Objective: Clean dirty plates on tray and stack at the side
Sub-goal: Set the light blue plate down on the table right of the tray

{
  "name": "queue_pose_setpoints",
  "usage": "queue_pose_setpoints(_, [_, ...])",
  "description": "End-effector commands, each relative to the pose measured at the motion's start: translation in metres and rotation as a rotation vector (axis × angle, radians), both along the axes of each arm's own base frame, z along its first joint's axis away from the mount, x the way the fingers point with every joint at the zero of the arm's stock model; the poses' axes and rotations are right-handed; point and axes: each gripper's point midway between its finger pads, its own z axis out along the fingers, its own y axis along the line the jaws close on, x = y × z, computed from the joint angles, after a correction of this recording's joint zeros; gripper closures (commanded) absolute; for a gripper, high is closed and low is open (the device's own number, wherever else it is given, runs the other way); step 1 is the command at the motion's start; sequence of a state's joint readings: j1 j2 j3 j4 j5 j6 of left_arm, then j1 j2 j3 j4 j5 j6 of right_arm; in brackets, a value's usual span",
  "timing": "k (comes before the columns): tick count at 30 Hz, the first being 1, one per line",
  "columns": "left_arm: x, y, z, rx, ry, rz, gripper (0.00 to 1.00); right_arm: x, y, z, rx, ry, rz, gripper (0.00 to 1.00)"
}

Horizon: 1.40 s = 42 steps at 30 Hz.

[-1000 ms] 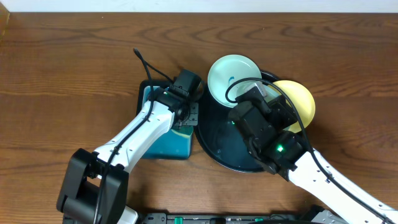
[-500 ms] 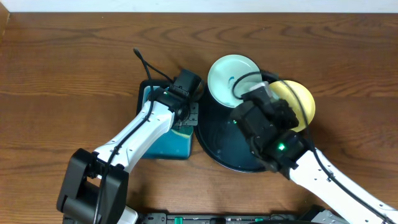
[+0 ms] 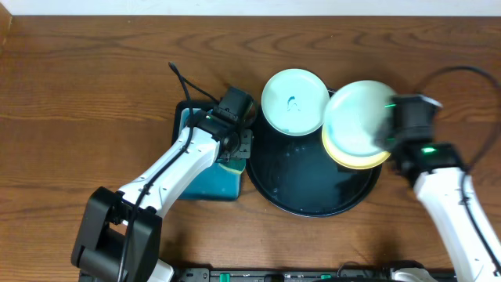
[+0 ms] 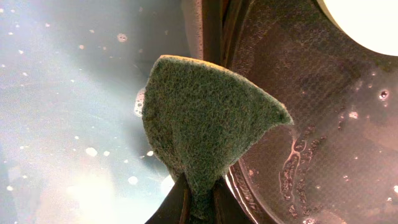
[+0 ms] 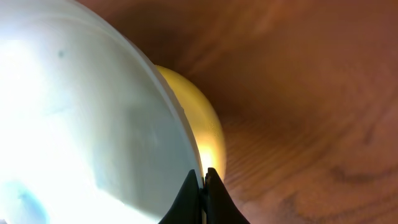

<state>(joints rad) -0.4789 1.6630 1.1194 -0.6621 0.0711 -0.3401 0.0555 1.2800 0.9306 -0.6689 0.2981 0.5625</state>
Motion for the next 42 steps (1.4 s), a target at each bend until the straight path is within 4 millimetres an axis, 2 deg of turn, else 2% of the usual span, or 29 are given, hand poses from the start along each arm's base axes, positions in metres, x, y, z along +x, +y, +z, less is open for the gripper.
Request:
queue_pose_setpoints(1, [0.001, -0.001, 0.004, -0.010, -0.008, -0.005, 0.92, 0.000, -0.027, 0.002, 0.239, -0.053, -0.176, 0.99])
queue_pose_setpoints(2, [0.001, -0.001, 0.004, -0.010, -0.008, -0.005, 0.92, -0.005, -0.046, 0.001, 0.265, -0.060, -0.244, 0.99])
queue_pose_setpoints(6, [0.001, -0.001, 0.004, -0.010, -0.008, -0.005, 0.93, -0.027, -0.098, -0.007, 0.289, -0.054, -0.437, 0.99])
queue_pose_setpoints(7, [0.001, -0.001, 0.004, -0.010, -0.008, -0.005, 0.92, -0.040, -0.120, -0.014, 0.293, -0.038, -0.519, 0.99])
queue_pose_setpoints(9, [0.001, -0.001, 0.004, -0.010, -0.008, -0.004, 0.92, -0.053, -0.145, -0.026, 0.301, -0.014, -0.610, 0.99])
queue_pose_setpoints(12, [0.001, -0.001, 0.004, -0.011, -0.008, -0.005, 0.92, -0.062, -0.161, -0.041, 0.312, 0.017, -0.673, 0.99])
queue_pose_setpoints(16, [0.001, -0.001, 0.004, -0.011, -0.009, -0.005, 0.92, -0.065, -0.172, -0.061, 0.329, 0.055, -0.711, 0.99])
queue_pose_setpoints(21, [0.002, -0.001, 0.004, -0.012, -0.012, -0.005, 0.92, -0.064, -0.172, -0.081, 0.348, 0.106, -0.708, 0.98])
queue_pose_setpoints(22, [0.002, -0.001, 0.004, -0.012, -0.012, -0.005, 0.92, -0.064, -0.172, -0.082, 0.349, 0.106, -0.708, 0.93])
queue_pose_setpoints(23, [0.002, -0.001, 0.004, -0.012, -0.012, -0.005, 0.92, -0.060, -0.174, -0.081, 0.348, 0.091, -0.703, 0.76])
queue_pose_setpoints(24, [0.002, -0.001, 0.004, -0.012, -0.012, -0.005, 0.92, -0.055, -0.174, -0.080, 0.350, 0.077, -0.671, 0.67])
queue_pose_setpoints(26, [0.002, -0.001, 0.004, -0.013, -0.013, -0.005, 0.92, -0.036, -0.167, -0.075, 0.376, 0.031, -0.540, 0.56])
queue_pose_setpoints(28, [0.002, -0.001, 0.004, -0.014, -0.014, -0.005, 0.92, -0.015, -0.153, -0.067, 0.427, -0.025, -0.393, 0.52])
queue_pose_setpoints(31, [0.002, -0.002, 0.004, -0.014, -0.014, -0.005, 0.92, 0.020, -0.117, -0.047, 0.507, -0.137, -0.085, 0.42])
queue_pose_setpoints(33, [0.002, -0.002, 0.004, -0.014, -0.014, -0.005, 0.92, 0.032, -0.091, -0.037, 0.535, -0.176, 0.086, 0.36])
queue_pose_setpoints(37, [0.002, -0.001, 0.004, -0.014, -0.014, -0.005, 0.92, 0.037, -0.060, -0.041, 0.471, -0.132, 0.259, 0.30])
queue_pose_setpoints(42, [0.002, -0.002, 0.004, -0.014, -0.014, -0.005, 0.92, 0.039, -0.047, -0.057, 0.350, -0.028, 0.285, 0.30])
